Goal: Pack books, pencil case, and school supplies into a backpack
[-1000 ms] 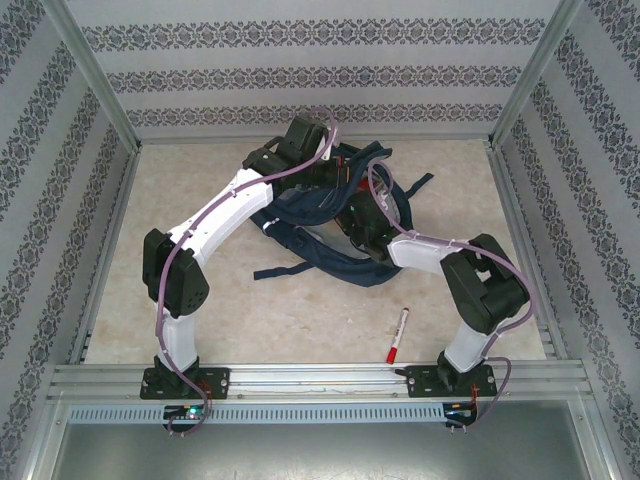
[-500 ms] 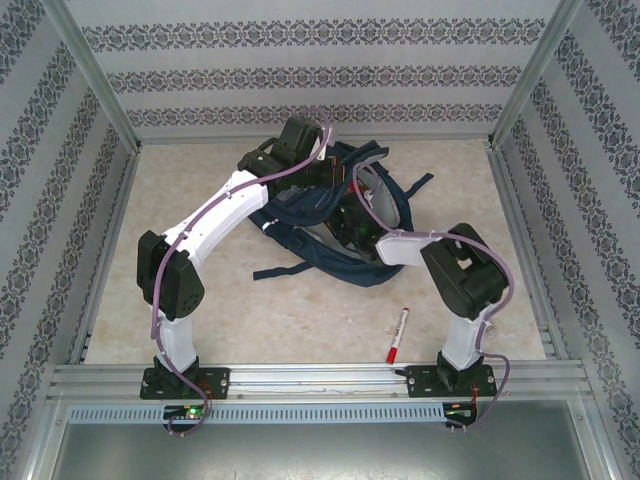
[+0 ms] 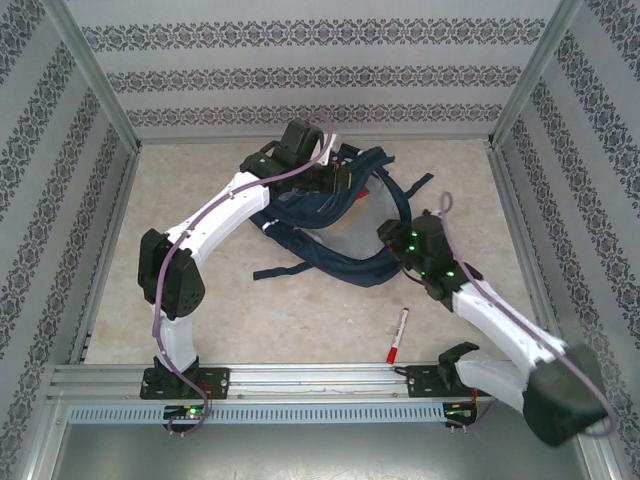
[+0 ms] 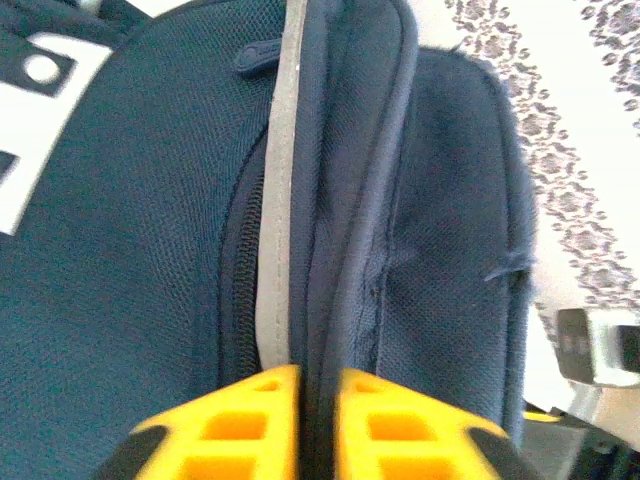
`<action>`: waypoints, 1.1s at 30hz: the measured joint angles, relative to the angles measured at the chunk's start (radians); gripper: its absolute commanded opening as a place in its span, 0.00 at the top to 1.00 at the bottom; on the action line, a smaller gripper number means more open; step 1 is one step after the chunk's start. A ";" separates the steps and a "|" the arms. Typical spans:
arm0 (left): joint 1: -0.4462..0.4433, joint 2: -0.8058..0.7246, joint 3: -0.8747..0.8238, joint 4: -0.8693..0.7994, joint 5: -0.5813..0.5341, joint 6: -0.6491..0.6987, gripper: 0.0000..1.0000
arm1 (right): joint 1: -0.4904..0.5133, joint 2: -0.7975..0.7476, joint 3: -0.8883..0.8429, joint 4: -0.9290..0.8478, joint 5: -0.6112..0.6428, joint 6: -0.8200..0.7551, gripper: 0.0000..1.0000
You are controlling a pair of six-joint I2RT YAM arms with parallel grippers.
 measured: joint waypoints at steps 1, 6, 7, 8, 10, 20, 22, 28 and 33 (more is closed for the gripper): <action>0.000 0.000 0.000 -0.001 0.020 0.010 0.48 | -0.021 -0.047 0.008 -0.048 0.005 -0.043 0.54; 0.005 -0.003 0.000 -0.043 0.077 0.099 0.38 | -0.150 -0.110 0.092 -0.214 -0.029 -0.223 0.54; 0.010 -0.005 0.000 -0.060 0.080 0.115 0.38 | -0.170 -0.102 0.111 -0.237 -0.045 -0.261 0.54; 0.014 -0.008 0.000 -0.072 0.080 0.129 0.38 | -0.180 -0.089 0.129 -0.254 -0.060 -0.290 0.55; 0.035 -0.024 -0.013 -0.087 0.070 0.151 0.39 | -0.185 -0.035 0.177 -0.286 -0.114 -0.359 0.55; 0.162 0.008 -0.164 -0.063 -0.163 0.332 0.41 | -0.180 0.347 0.260 -0.291 -0.342 -0.467 0.58; 0.161 0.061 -0.171 -0.054 -0.193 0.348 0.42 | -0.174 0.396 0.260 -0.283 -0.345 -0.470 0.59; 0.161 0.129 -0.236 -0.012 -0.240 0.355 0.43 | -0.169 0.538 0.286 -0.244 -0.352 -0.493 0.64; 0.161 0.021 -0.406 0.071 -0.266 0.343 0.49 | -0.154 0.647 0.342 -0.195 -0.367 -0.493 0.65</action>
